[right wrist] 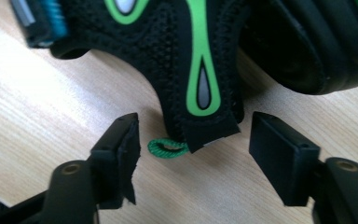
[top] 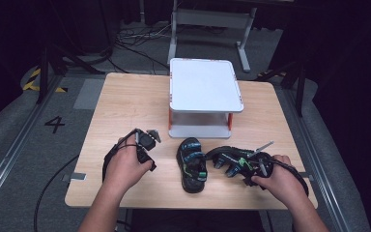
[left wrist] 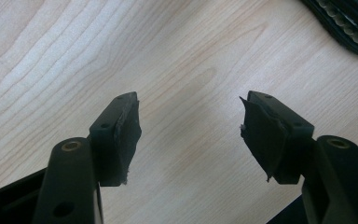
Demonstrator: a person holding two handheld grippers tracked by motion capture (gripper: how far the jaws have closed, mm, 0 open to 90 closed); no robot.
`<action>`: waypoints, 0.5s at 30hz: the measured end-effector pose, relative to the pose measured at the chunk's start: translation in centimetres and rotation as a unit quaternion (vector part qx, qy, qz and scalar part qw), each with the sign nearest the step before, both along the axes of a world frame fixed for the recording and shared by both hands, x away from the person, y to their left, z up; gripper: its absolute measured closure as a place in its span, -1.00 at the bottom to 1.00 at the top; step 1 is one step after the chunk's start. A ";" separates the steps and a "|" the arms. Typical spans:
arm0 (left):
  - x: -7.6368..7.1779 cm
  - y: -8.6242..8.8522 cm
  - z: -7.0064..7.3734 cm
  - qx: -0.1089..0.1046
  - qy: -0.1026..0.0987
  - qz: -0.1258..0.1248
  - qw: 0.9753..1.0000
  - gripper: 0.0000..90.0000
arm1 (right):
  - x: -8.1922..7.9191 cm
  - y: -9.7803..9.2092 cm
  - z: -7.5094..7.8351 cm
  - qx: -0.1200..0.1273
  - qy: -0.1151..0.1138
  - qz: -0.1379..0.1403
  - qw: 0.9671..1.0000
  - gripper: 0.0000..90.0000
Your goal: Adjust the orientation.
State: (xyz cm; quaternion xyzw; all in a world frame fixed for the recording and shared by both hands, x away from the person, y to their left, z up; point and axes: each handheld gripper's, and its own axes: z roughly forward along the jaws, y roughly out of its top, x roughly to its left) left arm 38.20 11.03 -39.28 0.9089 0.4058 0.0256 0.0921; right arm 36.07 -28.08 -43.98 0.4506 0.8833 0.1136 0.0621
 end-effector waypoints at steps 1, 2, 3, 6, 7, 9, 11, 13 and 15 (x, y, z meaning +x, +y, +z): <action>0.0 0.0 0.0 -0.001 0.000 -0.002 1.000 -0.18 | 0.1 -0.1 -0.1 -0.001 0.001 -0.002 1.000 -0.13; 0.0 -0.1 0.0 0.000 0.000 -0.002 1.000 -0.18 | 0.1 -0.1 -0.1 -0.001 0.003 -0.002 1.000 -0.13; -0.1 -0.1 0.0 0.001 -0.001 -0.002 1.000 -0.18 | 0.2 -0.1 -0.1 0.003 0.003 -0.005 1.000 -0.11; 0.0 -0.1 -0.1 -0.001 0.001 -0.004 1.000 -0.17 | 0.2 0.1 0.0 0.005 0.002 -0.007 1.000 0.10; -0.1 -0.2 -0.1 0.000 0.001 -0.002 1.000 -0.17 | 0.2 0.2 0.0 0.007 0.005 -0.006 1.000 0.13; 0.0 -0.2 -0.1 -0.003 0.000 -0.001 1.000 -0.17 | 0.2 0.2 0.2 -0.004 0.000 0.007 1.000 0.23; 0.1 -0.2 -0.1 -0.002 0.000 -0.003 1.000 -0.17 | 0.1 0.1 0.4 -0.002 -0.006 0.011 1.000 0.34; 0.1 -0.3 -0.1 0.000 0.002 -0.003 1.000 -0.16 | 0.0 0.0 0.7 0.006 -0.006 0.014 1.000 0.37; 0.1 -0.4 -0.1 -0.001 0.000 -0.006 1.000 -0.16 | -0.1 0.0 0.9 0.006 -0.010 0.019 1.000 0.39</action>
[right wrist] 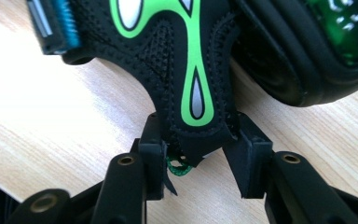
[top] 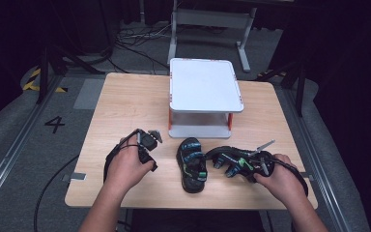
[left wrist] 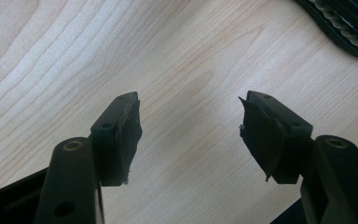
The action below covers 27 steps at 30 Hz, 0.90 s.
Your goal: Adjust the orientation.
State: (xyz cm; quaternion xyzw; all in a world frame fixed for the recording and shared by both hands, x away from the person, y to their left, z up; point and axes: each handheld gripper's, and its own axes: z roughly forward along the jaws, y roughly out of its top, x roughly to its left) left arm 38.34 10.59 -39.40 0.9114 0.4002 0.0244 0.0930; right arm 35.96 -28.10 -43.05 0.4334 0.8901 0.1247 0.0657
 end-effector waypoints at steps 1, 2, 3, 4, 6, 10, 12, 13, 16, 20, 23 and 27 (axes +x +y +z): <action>0.0 -0.1 0.0 0.000 -0.001 -0.001 1.000 -0.16 | -0.1 0.0 0.1 0.001 -0.002 0.002 1.000 0.40; 0.0 -0.1 0.1 -0.001 -0.002 -0.001 1.000 -0.15 | -0.1 0.1 0.1 0.004 -0.002 0.006 1.000 0.42; 0.0 -0.1 0.1 -0.001 -0.001 -0.002 1.000 -0.14 | -0.2 0.1 0.2 0.007 -0.004 0.008 1.000 0.43; 0.0 -0.1 0.1 -0.002 -0.002 -0.003 1.000 -0.14 | -0.3 0.2 0.3 0.011 -0.004 0.007 1.000 0.43; 0.0 -0.1 0.1 -0.002 -0.002 -0.003 1.000 -0.14 | -0.5 0.3 0.7 0.021 -0.006 0.011 1.000 0.44; 0.0 -0.2 0.1 -0.002 -0.001 -0.004 1.000 -0.13 | -1.1 0.6 1.7 0.040 -0.002 0.016 0.999 0.43; 0.0 -0.2 0.1 -0.004 -0.001 -0.004 1.000 -0.13 | -1.5 0.9 2.2 0.050 0.000 0.019 0.999 0.42; 0.0 -0.2 0.2 -0.003 -0.001 -0.003 1.000 -0.13 | -1.7 1.0 2.5 0.056 -0.003 0.019 0.998 0.41; -0.1 -0.2 0.1 -0.003 -0.002 -0.004 1.000 -0.13 | -2.5 1.7 3.6 0.088 -0.008 0.021 0.996 0.38; -0.1 -0.4 0.1 -0.002 -0.002 -0.005 1.000 -0.12 | -3.2 2.6 4.6 0.119 -0.025 0.027 0.992 0.34; -0.1 -0.5 0.0 -0.001 -0.001 -0.007 1.000 -0.12 | -3.3 3.0 4.8 0.129 -0.030 0.028 0.991 0.31; 0.0 -0.6 -0.1 0.000 0.003 -0.010 1.000 -0.12 | -3.2 3.2 3.8 0.113 0.007 0.022 0.993 0.26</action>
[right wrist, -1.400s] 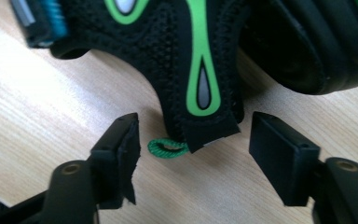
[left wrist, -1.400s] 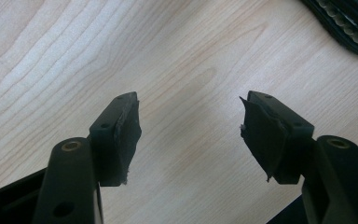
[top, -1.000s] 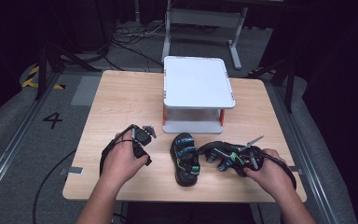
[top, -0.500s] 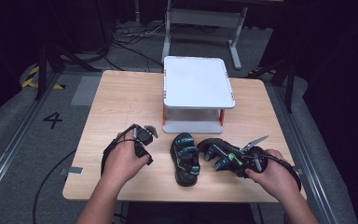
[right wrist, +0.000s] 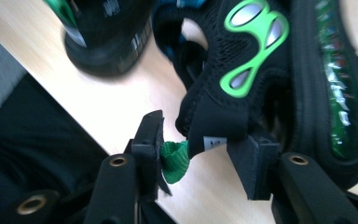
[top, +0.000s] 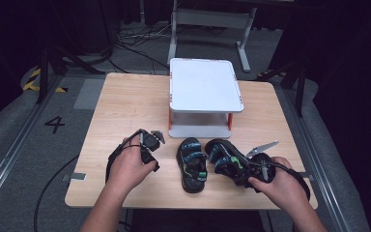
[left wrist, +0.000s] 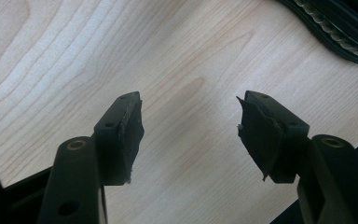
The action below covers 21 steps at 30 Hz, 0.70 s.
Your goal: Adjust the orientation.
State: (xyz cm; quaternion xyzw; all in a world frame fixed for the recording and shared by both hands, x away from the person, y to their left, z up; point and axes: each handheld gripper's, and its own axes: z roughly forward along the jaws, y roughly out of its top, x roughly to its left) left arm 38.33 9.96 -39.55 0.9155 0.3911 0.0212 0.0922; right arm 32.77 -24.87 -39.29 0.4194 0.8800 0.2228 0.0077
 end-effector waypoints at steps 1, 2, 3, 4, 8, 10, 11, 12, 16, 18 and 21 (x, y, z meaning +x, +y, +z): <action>0.0 0.0 -0.1 -0.001 0.002 0.000 1.000 -0.12 | -0.1 0.2 -0.5 -0.005 0.011 0.003 1.000 0.26; 0.0 -0.1 -0.1 0.000 0.002 0.000 1.000 -0.12 | -0.1 0.4 -0.8 -0.010 0.015 0.009 1.000 0.25; 0.1 -0.1 -0.2 0.000 0.004 -0.002 1.000 -0.12 | -0.3 0.7 -1.0 -0.013 0.017 0.014 1.000 0.24; 0.1 -0.1 -0.2 0.000 0.004 -0.003 1.000 -0.13 | -0.5 1.3 -1.1 -0.007 0.018 0.023 1.000 0.22; 0.1 -0.3 -0.2 -0.001 0.004 -0.003 1.000 -0.13 | -1.0 2.9 -0.9 0.030 -0.003 0.057 0.998 0.17; 0.0 -0.2 -0.2 -0.004 0.004 -0.003 1.000 -0.13 | -1.0 3.2 -0.9 0.048 -0.009 0.061 0.997 0.16; 0.0 -0.2 -0.1 -0.003 0.004 -0.005 1.000 -0.13 | -1.0 3.1 -0.9 0.053 -0.006 0.060 0.997 0.16; 0.0 -0.2 -0.1 -0.004 0.003 -0.004 1.000 -0.13 | -1.0 2.9 -0.8 0.054 -0.006 0.059 0.997 0.16; 0.1 -0.1 -0.1 -0.004 0.003 -0.003 1.000 -0.13 | -0.6 1.5 0.3 0.082 -0.031 0.031 0.996 0.13; 0.0 -0.2 -0.2 -0.005 0.005 -0.003 1.000 -0.13 | -0.1 0.2 0.8 0.083 -0.039 -0.002 0.996 0.10; 0.1 -0.2 -0.1 -0.004 0.003 -0.006 1.000 -0.13 | 0.5 -1.7 0.6 0.058 -0.048 -0.056 0.996 0.11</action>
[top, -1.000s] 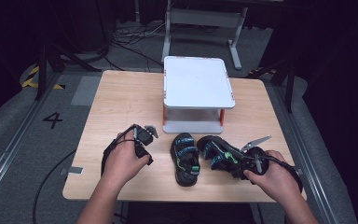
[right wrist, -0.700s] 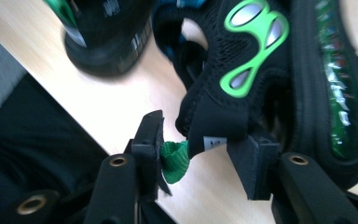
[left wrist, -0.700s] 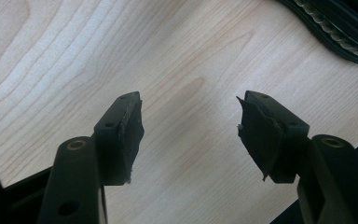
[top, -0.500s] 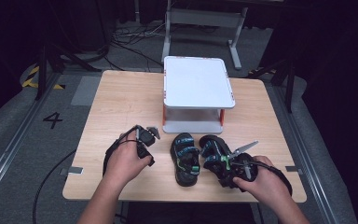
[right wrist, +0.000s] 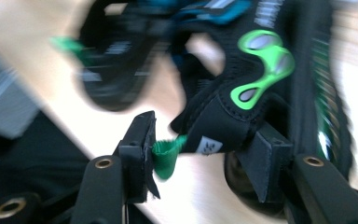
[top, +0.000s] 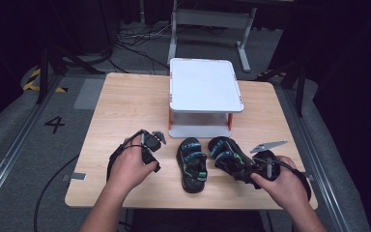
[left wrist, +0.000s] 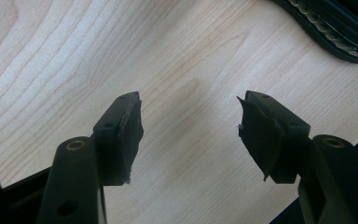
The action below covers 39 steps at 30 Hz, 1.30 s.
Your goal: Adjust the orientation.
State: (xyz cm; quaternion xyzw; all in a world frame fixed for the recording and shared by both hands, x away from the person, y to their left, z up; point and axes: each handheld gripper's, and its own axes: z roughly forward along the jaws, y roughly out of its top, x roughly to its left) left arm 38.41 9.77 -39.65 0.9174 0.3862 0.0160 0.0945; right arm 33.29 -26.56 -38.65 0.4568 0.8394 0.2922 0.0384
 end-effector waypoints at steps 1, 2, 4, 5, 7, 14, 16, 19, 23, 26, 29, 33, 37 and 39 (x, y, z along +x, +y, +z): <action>0.0 0.0 0.0 -0.001 0.000 -0.001 1.000 -0.13 | 0.3 -0.6 -0.2 -0.009 -0.003 -0.016 1.000 0.15; 0.0 0.0 0.0 0.000 0.000 0.001 1.000 -0.13 | 0.6 -1.0 -0.5 -0.016 -0.005 -0.027 0.999 0.16; 0.0 -0.1 0.0 0.000 0.001 0.000 1.000 -0.13 | 1.2 -1.7 -1.0 -0.033 -0.013 -0.046 0.998 0.23; 0.0 -0.1 0.0 0.001 0.001 0.000 1.000 -0.13 | 1.4 -1.9 -1.3 -0.044 -0.017 -0.051 0.998 0.24; 0.0 -0.2 -0.1 0.000 0.002 -0.002 1.000 -0.13 | 1.9 -2.2 -1.6 -0.054 -0.023 -0.061 0.996 0.25; -0.1 -0.2 -0.1 -0.001 0.001 -0.003 1.000 -0.13 | 2.7 -2.4 -1.6 -0.083 -0.076 -0.082 0.990 0.16; -0.2 -0.2 -0.2 0.001 0.003 -0.002 1.000 -0.13 | 3.2 -2.5 -1.7 -0.088 -0.087 -0.081 0.989 0.18; -0.3 -0.3 -0.2 0.001 0.004 -0.003 1.000 -0.13 | 4.1 -2.7 -2.1 -0.092 -0.101 -0.085 0.987 0.20; -0.3 0.0 -0.1 -0.003 0.003 -0.001 1.000 -0.13 | 4.4 -3.0 -1.9 -0.091 -0.112 -0.084 0.986 0.07; -0.3 0.1 -0.1 -0.004 0.003 0.005 1.000 -0.13 | 4.2 -3.3 -1.0 -0.078 -0.117 -0.088 0.986 -0.05; -0.3 0.3 0.0 -0.004 0.002 0.007 1.000 -0.14 | 3.7 -3.9 0.5 -0.060 -0.125 -0.094 0.986 -0.06; -0.5 0.5 -0.1 -0.003 0.004 0.008 1.000 -0.13 | 3.7 -4.2 1.1 -0.061 -0.115 -0.095 0.987 -0.04; -0.8 0.9 -0.3 -0.003 0.006 0.014 1.000 -0.14 | 4.6 -3.7 0.3 -0.068 -0.095 -0.086 0.989 0.15; -0.9 1.0 -0.2 -0.004 0.006 0.019 1.000 -0.14 | 5.0 -3.7 -0.3 -0.085 -0.077 -0.083 0.990 0.31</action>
